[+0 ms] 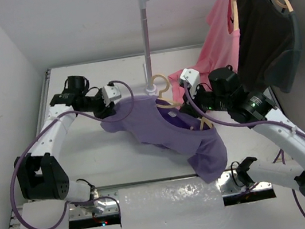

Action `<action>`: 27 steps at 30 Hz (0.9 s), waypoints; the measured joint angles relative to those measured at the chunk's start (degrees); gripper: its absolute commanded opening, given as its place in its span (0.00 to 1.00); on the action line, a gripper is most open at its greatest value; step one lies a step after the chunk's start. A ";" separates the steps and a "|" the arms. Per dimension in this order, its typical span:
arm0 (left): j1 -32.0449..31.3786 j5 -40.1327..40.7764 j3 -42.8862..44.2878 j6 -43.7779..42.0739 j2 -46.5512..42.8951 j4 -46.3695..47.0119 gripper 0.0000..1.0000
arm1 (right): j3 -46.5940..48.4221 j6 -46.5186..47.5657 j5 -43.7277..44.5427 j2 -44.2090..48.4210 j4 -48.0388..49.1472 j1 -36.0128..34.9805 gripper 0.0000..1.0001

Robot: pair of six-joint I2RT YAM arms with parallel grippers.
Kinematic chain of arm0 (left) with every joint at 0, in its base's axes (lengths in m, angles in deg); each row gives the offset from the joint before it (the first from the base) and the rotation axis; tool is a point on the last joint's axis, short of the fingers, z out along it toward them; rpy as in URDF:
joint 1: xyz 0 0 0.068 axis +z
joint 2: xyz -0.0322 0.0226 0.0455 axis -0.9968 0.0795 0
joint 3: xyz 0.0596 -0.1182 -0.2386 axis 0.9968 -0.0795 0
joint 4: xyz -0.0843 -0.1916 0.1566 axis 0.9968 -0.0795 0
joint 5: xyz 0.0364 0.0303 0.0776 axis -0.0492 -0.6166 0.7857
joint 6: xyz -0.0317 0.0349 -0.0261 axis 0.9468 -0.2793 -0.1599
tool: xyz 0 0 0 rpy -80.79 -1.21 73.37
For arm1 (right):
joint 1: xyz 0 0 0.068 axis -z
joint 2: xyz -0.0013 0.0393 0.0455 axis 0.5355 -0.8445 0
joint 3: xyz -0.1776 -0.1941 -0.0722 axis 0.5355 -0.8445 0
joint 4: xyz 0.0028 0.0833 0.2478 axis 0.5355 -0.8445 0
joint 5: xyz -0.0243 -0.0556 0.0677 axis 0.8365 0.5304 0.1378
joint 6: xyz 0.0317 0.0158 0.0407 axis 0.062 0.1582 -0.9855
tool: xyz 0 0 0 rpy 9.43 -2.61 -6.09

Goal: Place the t-shirt on the hanger
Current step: Place the hanger at the clothesline.

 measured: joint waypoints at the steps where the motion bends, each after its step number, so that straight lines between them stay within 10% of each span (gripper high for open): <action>1: 0.00 -0.28 0.02 0.22 0.70 -0.24 0.03 | 0.00 -0.04 0.55 0.04 0.11 0.00 0.00; 27: 9.62 1.44 2.25 7.74 5.07 4.90 0.00 | -1.38 0.09 5.77 7.48 -0.85 0.07 0.00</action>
